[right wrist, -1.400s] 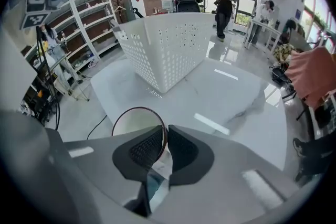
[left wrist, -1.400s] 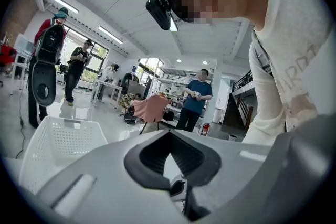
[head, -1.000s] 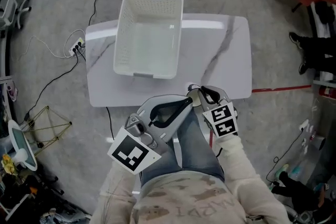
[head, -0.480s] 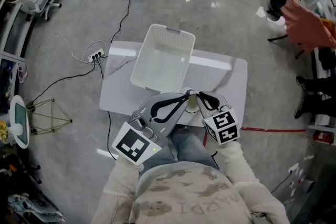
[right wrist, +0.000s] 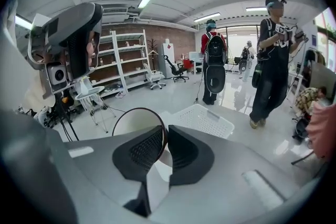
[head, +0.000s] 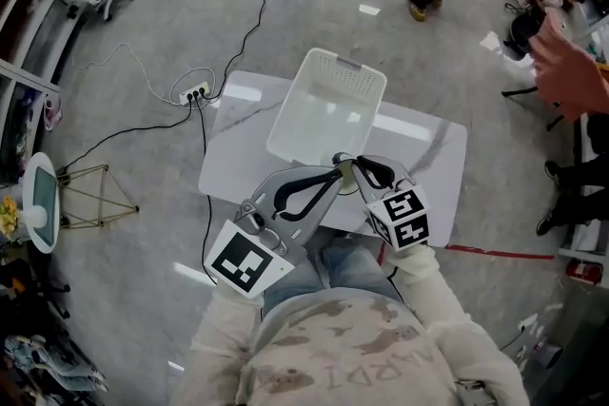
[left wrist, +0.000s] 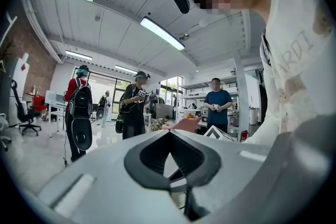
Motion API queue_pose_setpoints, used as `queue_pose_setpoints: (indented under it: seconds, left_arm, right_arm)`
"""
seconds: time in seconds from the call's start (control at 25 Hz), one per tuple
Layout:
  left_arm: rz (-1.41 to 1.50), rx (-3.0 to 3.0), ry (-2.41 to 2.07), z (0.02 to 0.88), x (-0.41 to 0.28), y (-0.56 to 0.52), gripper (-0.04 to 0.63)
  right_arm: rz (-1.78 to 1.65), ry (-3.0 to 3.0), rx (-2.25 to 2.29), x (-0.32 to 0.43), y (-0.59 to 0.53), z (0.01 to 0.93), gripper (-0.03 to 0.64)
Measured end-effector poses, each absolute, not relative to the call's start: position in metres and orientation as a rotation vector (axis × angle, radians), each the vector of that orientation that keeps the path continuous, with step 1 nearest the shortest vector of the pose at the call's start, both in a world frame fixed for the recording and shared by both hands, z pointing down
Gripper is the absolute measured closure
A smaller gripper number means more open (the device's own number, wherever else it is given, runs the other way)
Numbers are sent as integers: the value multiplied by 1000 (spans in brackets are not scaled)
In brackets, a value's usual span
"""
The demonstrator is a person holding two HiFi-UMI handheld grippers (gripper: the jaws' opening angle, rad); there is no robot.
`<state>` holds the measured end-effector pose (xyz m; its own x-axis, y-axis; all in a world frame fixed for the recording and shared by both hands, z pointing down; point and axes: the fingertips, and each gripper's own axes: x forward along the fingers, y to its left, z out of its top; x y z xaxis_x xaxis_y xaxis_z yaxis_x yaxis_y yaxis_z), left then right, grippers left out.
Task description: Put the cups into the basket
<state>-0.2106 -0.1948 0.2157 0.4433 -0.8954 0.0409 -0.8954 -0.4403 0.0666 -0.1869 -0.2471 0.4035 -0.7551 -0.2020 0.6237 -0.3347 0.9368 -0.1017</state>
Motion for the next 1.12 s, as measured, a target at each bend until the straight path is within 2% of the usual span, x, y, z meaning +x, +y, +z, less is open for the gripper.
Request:
queue_pose_setpoints:
  seconds: [0.6,1.12]
  left_arm:
    - [91,2779,-1316,225,-317,-206,595]
    - [153,2786,-1064,309,-352,-256,595]
  right_arm:
    - [446,-2300,630,-271,-274,454,558]
    - [552,-2133,642,-301,-323,587,558]
